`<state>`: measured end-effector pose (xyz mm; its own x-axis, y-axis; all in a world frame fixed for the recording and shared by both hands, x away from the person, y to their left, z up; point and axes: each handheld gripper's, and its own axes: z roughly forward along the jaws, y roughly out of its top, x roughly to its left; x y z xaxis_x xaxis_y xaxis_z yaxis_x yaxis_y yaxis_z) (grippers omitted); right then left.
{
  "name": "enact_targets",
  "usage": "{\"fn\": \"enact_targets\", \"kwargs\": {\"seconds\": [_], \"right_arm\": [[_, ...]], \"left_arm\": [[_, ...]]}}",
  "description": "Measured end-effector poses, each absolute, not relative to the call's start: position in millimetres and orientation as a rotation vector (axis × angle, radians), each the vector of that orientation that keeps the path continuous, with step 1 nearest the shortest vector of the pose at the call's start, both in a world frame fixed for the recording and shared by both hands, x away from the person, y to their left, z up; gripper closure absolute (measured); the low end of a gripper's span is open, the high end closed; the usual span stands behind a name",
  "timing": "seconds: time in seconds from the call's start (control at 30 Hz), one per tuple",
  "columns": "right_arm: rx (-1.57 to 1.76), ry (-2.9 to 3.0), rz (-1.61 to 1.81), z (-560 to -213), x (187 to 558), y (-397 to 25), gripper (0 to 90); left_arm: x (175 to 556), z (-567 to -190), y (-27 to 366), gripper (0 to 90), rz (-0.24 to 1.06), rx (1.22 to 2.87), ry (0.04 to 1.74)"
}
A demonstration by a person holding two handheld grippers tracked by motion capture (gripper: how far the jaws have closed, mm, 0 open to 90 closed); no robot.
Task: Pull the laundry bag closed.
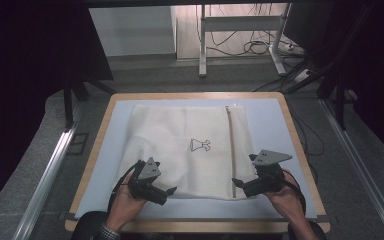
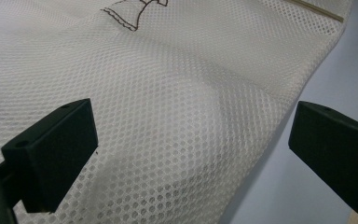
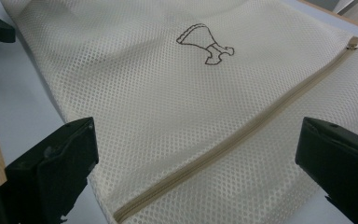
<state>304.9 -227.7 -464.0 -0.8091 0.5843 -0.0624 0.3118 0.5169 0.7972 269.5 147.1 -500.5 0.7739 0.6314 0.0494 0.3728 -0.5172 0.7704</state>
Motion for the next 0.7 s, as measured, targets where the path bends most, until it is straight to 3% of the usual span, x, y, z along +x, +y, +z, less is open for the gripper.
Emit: {"fn": "enact_targets", "kwargs": {"seconds": [0.7], "right_arm": [[0.791, 2.396, 1.176, -463.3, 284.5, -249.3, 0.0]], "left_arm": [[261.5, -498.2, 164.6, 1.0, 0.455, 2.15, 0.79]]}}
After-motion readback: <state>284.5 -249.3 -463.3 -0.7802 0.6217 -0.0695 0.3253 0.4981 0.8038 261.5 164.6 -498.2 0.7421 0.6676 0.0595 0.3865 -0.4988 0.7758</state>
